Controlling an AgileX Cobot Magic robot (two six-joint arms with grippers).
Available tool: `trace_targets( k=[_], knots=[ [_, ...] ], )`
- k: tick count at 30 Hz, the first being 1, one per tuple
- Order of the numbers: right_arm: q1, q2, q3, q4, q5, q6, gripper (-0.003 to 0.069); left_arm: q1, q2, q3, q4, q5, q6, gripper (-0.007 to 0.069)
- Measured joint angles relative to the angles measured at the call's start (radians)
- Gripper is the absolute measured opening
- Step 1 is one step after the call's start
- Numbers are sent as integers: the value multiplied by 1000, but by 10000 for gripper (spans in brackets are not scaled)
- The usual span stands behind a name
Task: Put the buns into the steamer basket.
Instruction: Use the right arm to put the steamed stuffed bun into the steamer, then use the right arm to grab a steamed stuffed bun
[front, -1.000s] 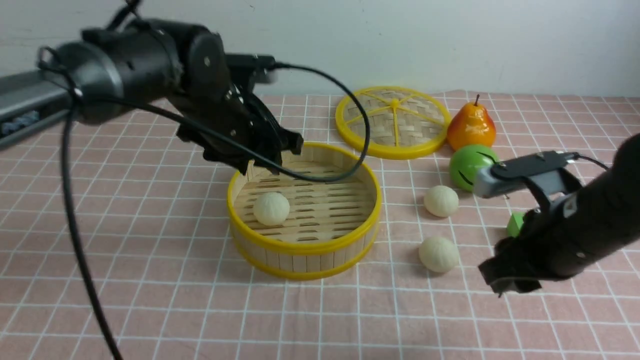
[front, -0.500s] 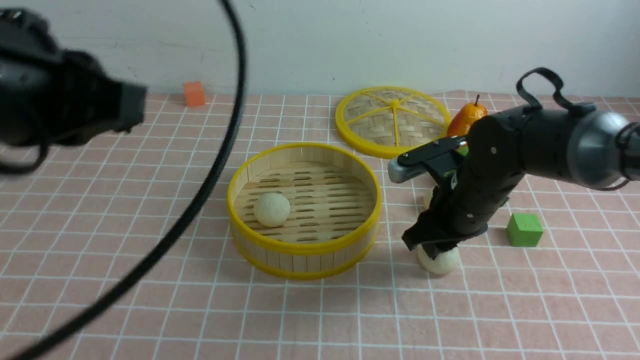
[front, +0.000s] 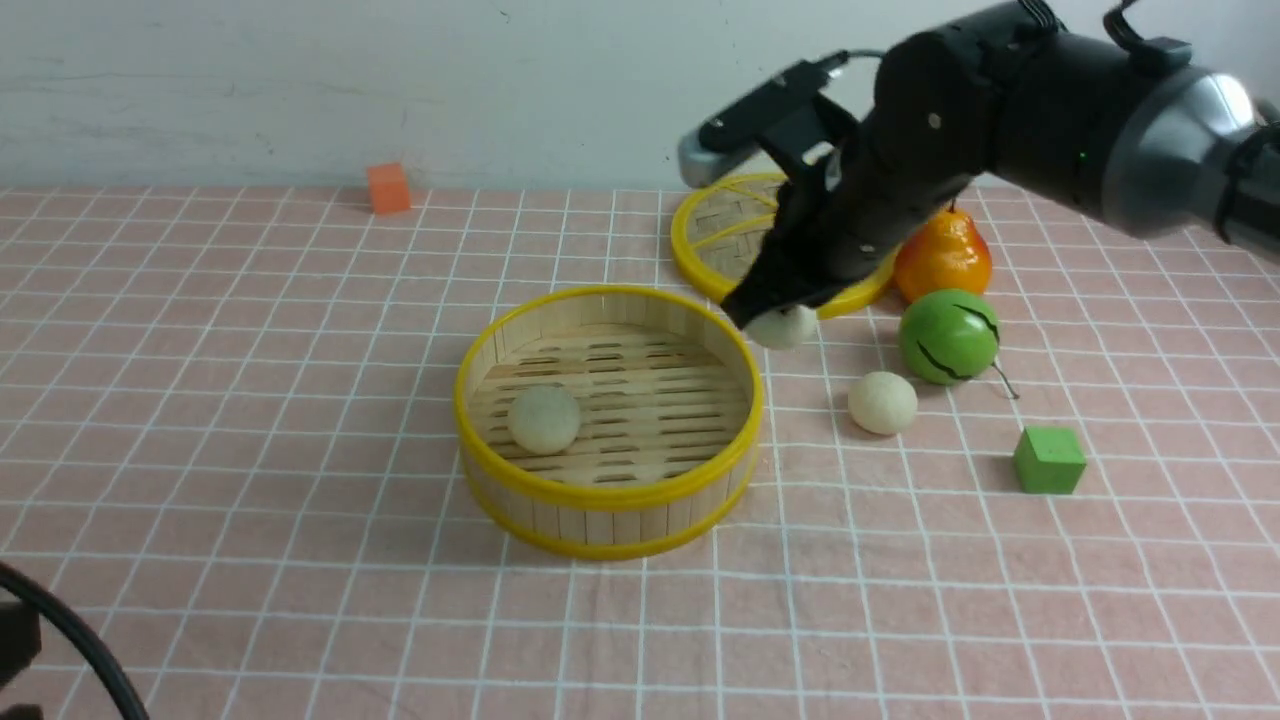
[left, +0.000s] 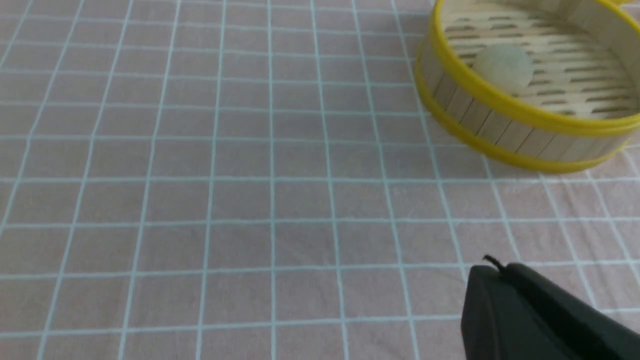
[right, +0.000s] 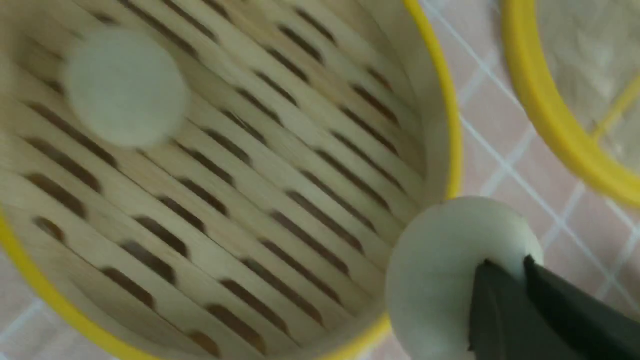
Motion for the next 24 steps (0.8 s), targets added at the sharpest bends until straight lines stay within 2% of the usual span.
trace_targets(
  k=[4,7,10,12,13,14,16,19,24],
  knots=[
    [55,59,-11,16,-45,-37,8,0,2,57,16,-61,-8,-14],
    [75,141,-11,24,-48,-42,42,0,2,85,17,-130,-11,-14],
    [83,205,-9,33,-47,-43,186,0,2,86,18,-167,-13,-14],
    [87,204,-13,33,-45,-43,238,0,2,86,18,-169,-13,-14],
    [93,194,-28,36,-29,-42,321,0,2,86,20,-171,-13,-14],
    [94,192,-34,36,-25,-40,341,0,2,86,20,-171,-13,-14],
    [99,175,-83,36,29,-5,445,0,2,86,20,-172,-13,-14],
    [101,144,-163,16,98,60,517,0,2,86,20,-173,-13,-14],
    [77,107,-252,-83,191,159,539,0,2,86,24,-174,-13,-14]
  ],
)
